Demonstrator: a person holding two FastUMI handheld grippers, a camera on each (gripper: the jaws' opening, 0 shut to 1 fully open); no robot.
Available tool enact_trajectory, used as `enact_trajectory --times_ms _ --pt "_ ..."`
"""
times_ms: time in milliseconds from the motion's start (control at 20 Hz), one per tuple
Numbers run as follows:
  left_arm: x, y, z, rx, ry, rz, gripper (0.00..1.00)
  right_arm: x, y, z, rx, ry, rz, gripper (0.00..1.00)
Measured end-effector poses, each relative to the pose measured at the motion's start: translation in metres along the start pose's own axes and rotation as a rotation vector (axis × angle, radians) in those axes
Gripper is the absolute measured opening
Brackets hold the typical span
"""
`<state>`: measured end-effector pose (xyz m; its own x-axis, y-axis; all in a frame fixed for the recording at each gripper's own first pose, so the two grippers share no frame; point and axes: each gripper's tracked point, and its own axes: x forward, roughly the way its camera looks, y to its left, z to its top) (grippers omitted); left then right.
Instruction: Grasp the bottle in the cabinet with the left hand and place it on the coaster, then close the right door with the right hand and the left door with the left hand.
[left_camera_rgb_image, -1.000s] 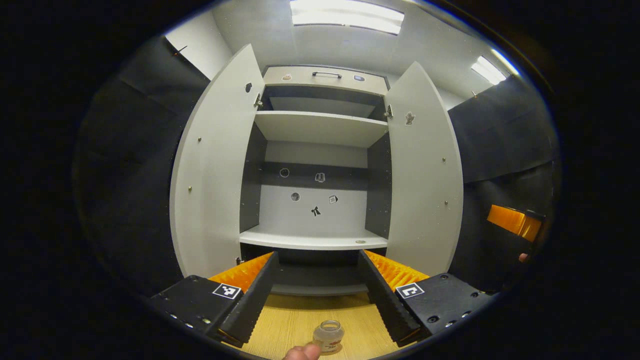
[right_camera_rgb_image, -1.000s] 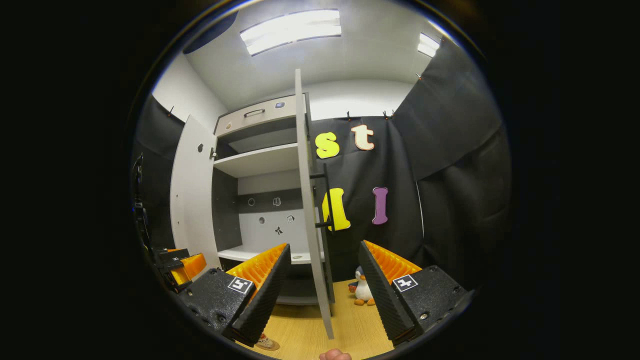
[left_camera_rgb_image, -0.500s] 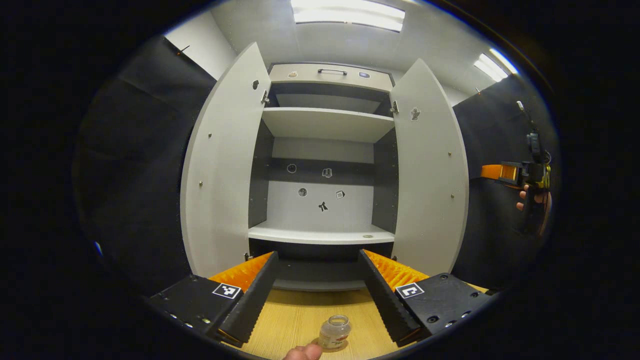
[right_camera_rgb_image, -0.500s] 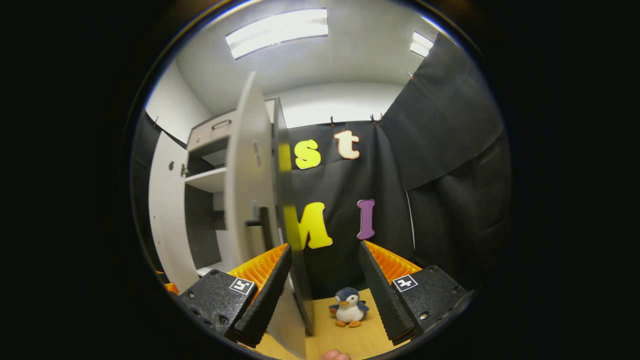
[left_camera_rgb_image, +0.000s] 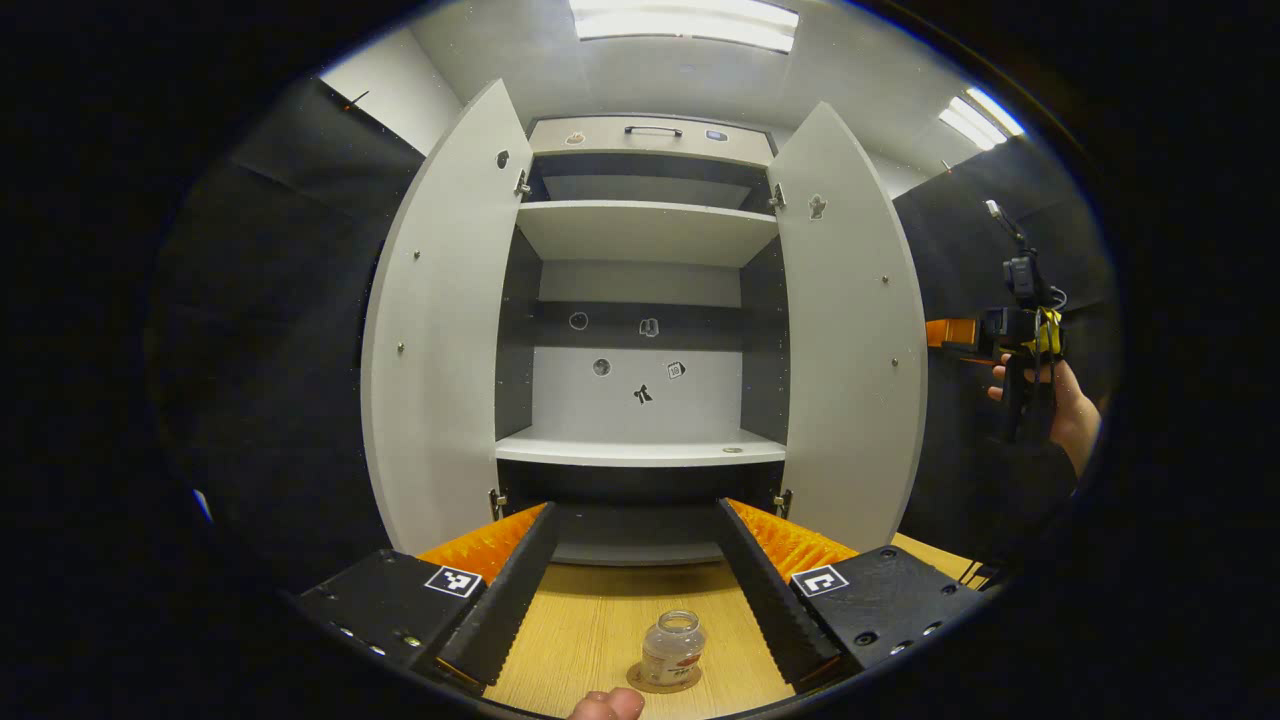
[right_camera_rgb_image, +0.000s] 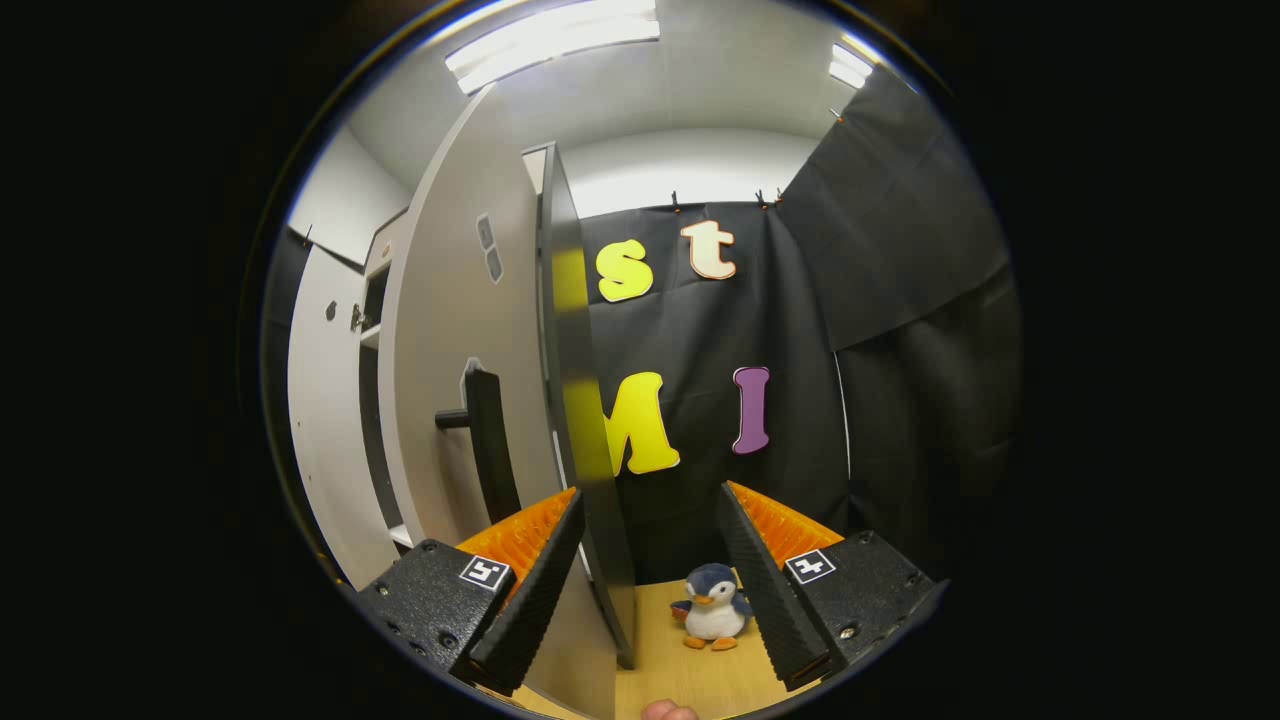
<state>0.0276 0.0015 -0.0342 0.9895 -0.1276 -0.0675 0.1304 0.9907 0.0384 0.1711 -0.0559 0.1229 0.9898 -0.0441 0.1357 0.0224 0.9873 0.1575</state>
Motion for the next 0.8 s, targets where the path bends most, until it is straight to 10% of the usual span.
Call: enact_trajectory --times_ms 800 --pt "-0.011 0.022 -0.007 0.026 -0.006 0.04 0.96 0.029 0.126 -0.038 -0.005 0.04 0.192 0.81"
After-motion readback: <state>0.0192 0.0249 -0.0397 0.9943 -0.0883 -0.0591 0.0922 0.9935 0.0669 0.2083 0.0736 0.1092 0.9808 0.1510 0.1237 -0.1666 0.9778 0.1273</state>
